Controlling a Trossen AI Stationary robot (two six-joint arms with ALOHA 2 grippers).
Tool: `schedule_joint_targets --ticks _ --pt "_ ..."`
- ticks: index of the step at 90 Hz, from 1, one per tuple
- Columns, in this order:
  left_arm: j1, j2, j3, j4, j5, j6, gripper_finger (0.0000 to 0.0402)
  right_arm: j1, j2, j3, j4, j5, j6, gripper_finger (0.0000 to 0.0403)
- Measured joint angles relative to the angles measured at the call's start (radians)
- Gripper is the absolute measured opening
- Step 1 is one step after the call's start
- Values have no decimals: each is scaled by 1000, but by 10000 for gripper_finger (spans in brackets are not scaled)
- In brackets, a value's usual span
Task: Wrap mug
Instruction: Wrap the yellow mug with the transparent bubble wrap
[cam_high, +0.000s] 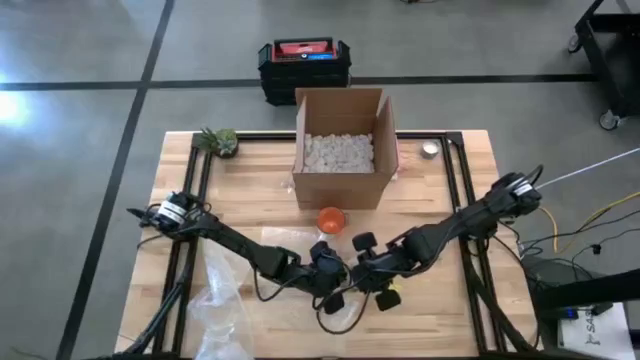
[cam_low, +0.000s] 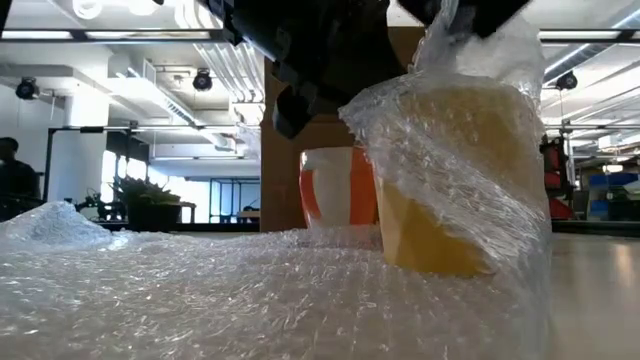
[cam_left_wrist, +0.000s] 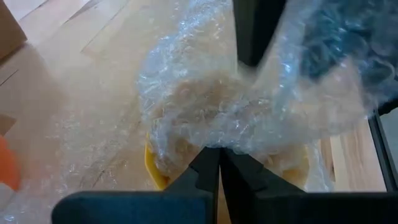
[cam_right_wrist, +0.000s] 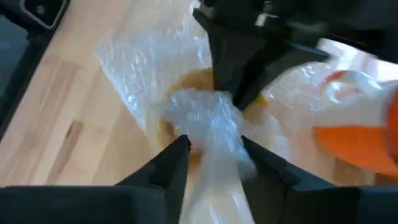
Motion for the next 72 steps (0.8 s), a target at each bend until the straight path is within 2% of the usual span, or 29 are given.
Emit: schedule_joint_targets --ticks 11,16,32,47,72 --pt "0 -1 0 1 7 -2 0 -7 57 -74 74 -5 -13 17" --pt "0 -5 -1 1 14 1 0 -13 78 -80 87 -5 -8 6" --pt "-8 -44 -5 -25 32 20 0 -16 96 -73 90 3 5 25" --pt "-20 -91 -5 18 32 57 0 -17 94 -44 77 -7 -17 15" --pt "-19 -29 -4 131 4 93 0 -18 91 -41 93 -6 -24 4"
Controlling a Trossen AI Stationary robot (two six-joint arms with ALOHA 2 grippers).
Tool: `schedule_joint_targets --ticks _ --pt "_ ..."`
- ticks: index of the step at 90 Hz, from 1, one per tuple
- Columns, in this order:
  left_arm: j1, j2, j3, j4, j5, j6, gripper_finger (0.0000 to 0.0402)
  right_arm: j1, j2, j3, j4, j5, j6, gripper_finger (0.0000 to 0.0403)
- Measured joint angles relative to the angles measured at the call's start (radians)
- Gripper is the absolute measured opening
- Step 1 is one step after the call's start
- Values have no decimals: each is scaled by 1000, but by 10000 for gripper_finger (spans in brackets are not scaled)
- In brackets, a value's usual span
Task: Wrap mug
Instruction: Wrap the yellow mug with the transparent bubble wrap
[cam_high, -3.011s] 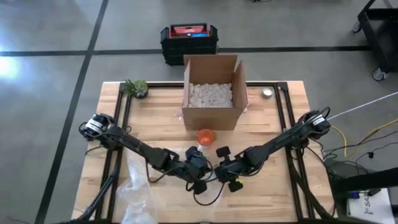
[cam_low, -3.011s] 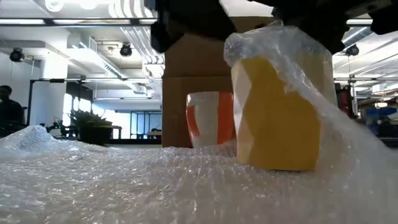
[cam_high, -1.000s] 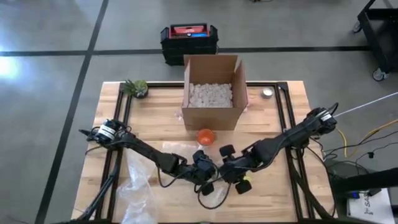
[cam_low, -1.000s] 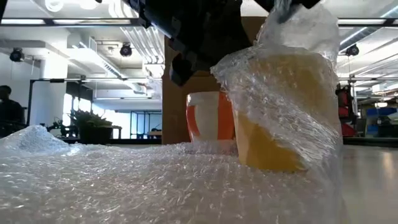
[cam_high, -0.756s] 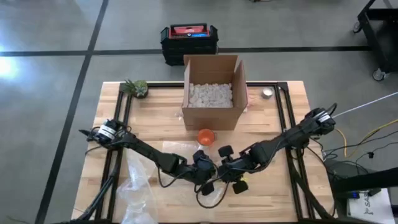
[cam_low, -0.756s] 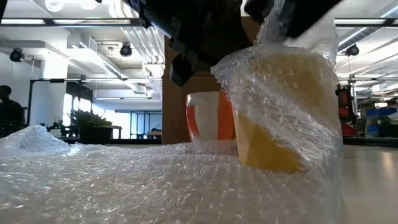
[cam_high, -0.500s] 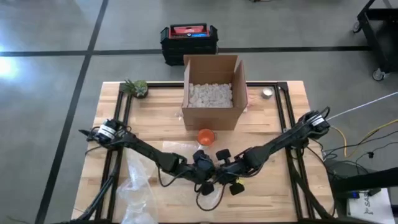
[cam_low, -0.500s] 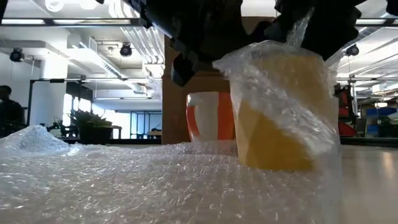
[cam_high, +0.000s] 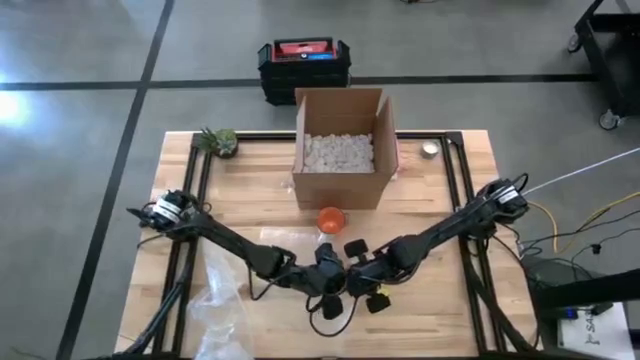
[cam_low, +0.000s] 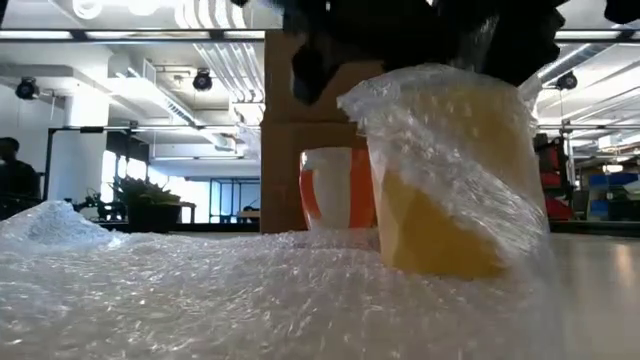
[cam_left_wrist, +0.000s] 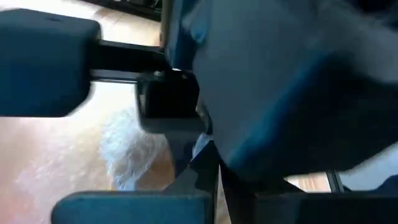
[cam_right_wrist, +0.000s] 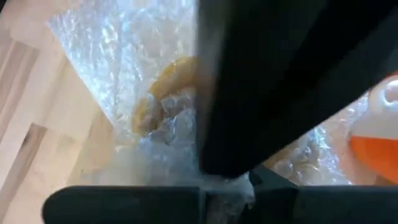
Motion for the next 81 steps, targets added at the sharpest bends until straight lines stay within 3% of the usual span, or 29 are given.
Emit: schedule_joint_targets --ticks 34,81 --pt "8 59 3 -2 -21 -42 0 0 -9 44 -109 -16 56 21" --pt "16 82 -9 -54 4 -79 0 -9 -57 119 -159 12 33 161"
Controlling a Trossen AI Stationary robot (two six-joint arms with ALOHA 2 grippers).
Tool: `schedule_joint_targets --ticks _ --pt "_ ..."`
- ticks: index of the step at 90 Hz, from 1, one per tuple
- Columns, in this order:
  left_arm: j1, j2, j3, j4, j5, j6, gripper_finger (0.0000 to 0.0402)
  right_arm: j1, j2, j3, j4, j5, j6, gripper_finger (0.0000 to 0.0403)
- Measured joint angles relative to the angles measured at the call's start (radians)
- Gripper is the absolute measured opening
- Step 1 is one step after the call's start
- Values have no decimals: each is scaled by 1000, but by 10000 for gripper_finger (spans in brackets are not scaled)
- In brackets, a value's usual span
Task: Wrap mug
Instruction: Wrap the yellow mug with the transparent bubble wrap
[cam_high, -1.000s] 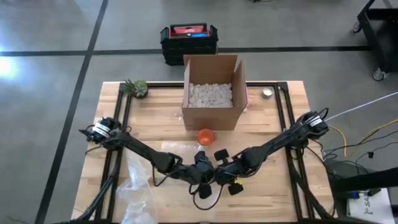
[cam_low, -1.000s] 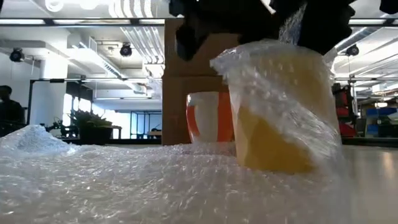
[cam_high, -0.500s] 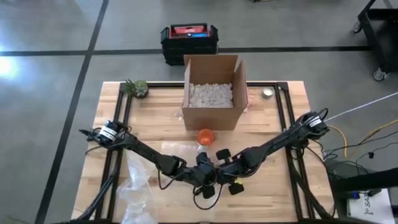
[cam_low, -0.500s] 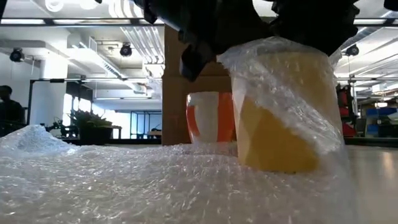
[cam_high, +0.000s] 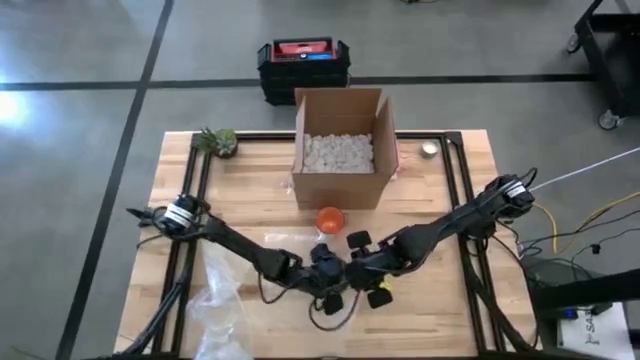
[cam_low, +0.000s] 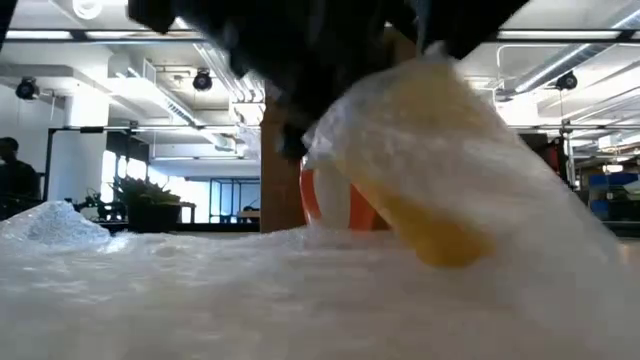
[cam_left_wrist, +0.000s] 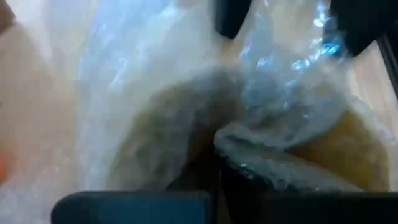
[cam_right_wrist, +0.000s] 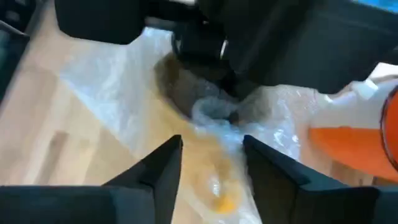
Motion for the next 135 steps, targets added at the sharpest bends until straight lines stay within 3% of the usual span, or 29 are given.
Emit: schedule_joint_targets --ticks 23,53,76,108,135 --pt "3 -6 0 -15 11 -7 0 2 -23 42 -52 -10 -32 174" --pt "2 -33 4 9 9 9 0 15 -81 21 -199 -8 26 148" --pt "2 -39 4 19 9 12 0 23 -74 -143 72 -12 34 110" --pt "2 -85 40 35 1 48 0 25 -62 -245 129 -18 84 23" --pt "19 -43 57 58 3 59 0 25 -61 -236 166 -19 75 11"
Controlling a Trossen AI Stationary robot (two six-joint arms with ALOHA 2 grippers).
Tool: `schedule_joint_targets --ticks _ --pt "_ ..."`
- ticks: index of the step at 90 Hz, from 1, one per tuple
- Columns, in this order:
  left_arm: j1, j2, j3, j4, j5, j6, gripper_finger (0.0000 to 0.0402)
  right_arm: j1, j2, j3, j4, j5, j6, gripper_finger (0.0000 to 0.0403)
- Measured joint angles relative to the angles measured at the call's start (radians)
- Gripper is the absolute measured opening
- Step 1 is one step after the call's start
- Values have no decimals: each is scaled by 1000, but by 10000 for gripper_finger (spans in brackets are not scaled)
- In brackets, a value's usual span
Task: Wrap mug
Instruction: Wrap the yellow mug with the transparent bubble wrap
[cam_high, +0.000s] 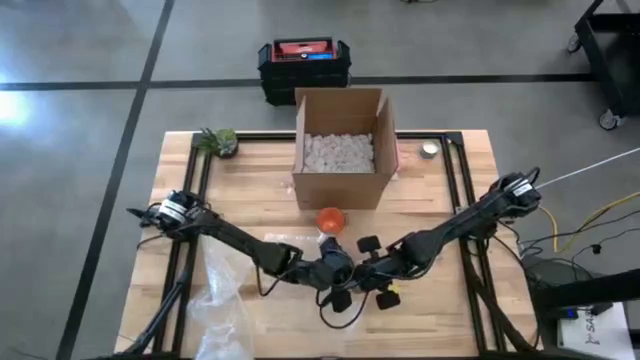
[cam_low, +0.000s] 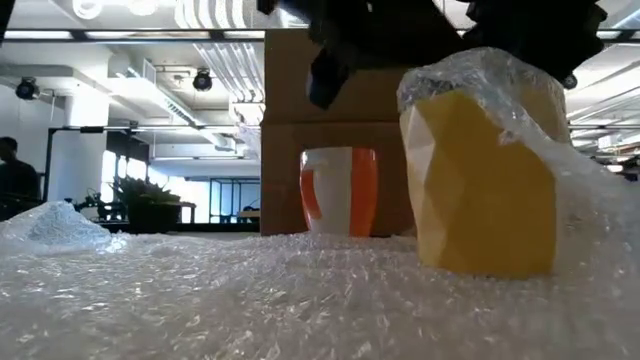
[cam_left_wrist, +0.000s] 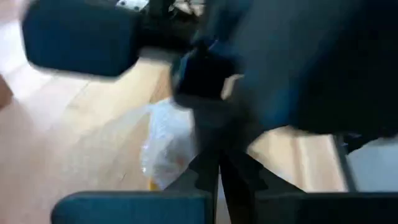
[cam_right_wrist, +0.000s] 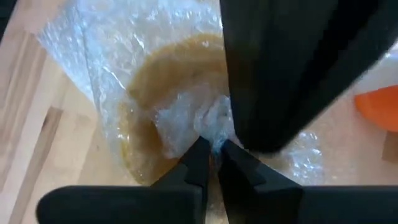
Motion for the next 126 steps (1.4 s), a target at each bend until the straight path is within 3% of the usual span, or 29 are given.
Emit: schedule_joint_targets --ticks 31,55,68,78,86,102,110,126 --pt "-2 69 3 7 -2 -42 0 0 -2 69 -93 -8 19 26" --pt "0 73 0 -10 4 -44 0 -5 -31 202 -242 6 -20 92" --pt "0 73 0 -13 6 -47 0 -5 -77 206 -315 10 -17 125" --pt "-1 73 0 -12 8 -47 0 -2 -106 150 -373 149 35 136" --pt "-1 73 -1 -8 9 -46 0 -3 -138 62 -374 252 71 133" --pt "-1 73 -1 -6 11 -46 0 -7 -150 -90 -154 208 80 102" --pt "-1 73 -1 -6 11 -47 0 4 -158 -96 -40 183 59 80" --pt "-1 73 -2 -4 14 -50 0 12 -158 -38 -23 183 13 40"
